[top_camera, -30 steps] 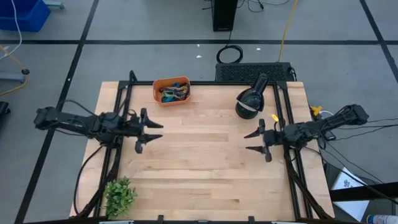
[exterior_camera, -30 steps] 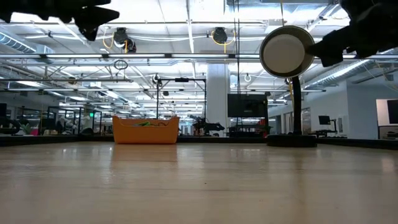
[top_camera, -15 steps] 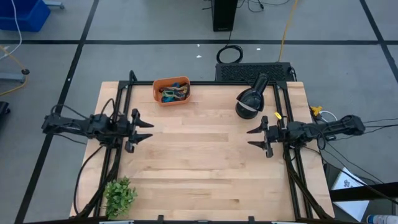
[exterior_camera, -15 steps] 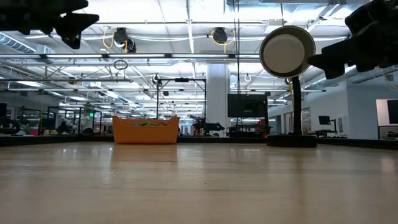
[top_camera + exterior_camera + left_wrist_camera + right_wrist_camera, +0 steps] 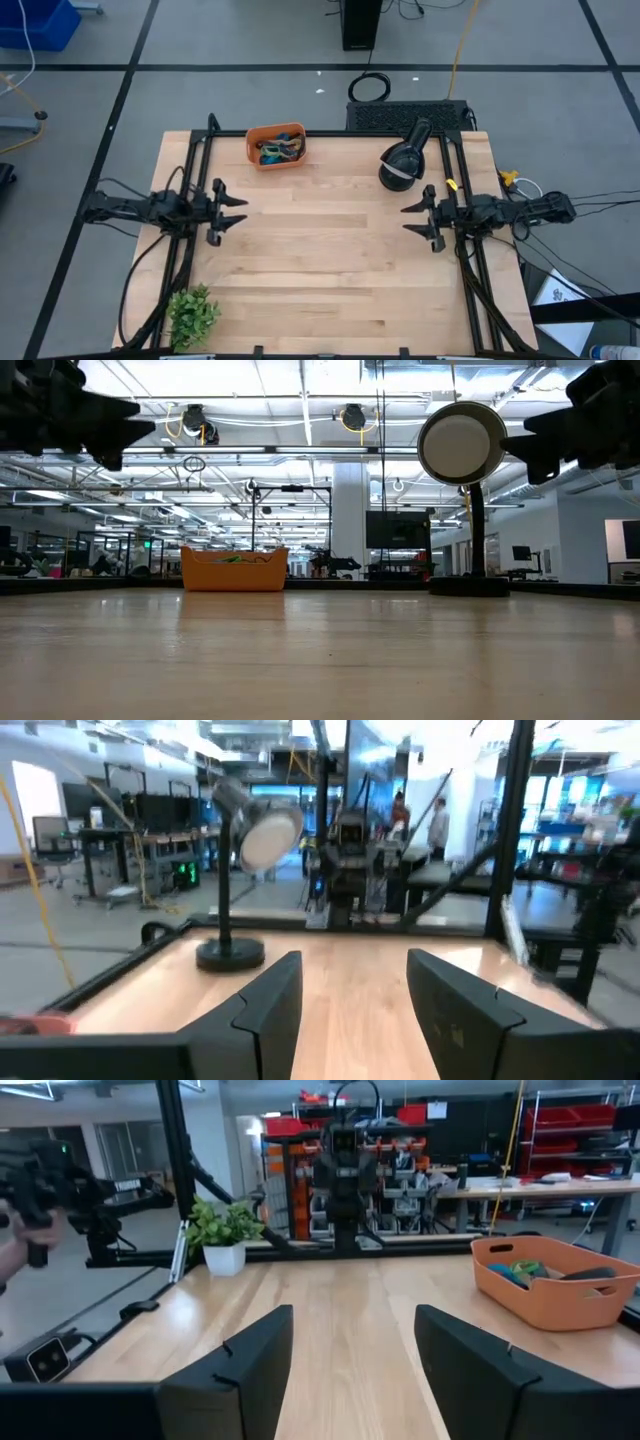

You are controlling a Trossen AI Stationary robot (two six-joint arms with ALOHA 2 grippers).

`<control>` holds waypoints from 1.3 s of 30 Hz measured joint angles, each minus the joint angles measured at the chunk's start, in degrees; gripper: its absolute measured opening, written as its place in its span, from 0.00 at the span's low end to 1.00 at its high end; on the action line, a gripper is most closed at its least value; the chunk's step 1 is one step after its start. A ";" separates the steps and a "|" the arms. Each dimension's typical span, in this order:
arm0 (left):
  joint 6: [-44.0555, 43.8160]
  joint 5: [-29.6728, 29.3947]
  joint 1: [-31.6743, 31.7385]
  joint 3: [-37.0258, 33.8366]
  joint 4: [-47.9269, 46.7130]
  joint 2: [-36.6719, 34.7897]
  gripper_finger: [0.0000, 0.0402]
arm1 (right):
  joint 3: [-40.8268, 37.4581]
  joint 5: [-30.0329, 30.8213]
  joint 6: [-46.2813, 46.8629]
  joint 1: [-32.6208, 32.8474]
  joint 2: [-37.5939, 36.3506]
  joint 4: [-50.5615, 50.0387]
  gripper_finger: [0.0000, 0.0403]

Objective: Pick and place rubber bands into bin
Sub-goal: Return to Home Position

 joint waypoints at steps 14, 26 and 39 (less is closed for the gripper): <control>5.98 -0.36 1.03 -0.20 -4.79 0.11 0.47 | -0.16 0.32 0.67 0.04 0.28 0.27 0.51; 4.80 -0.38 1.03 -0.25 -3.81 0.11 0.47 | -0.21 0.36 0.39 0.04 0.28 0.29 0.51; 4.56 -0.38 1.03 -0.25 -3.77 0.11 0.47 | -0.21 0.41 0.39 0.04 0.28 0.32 0.51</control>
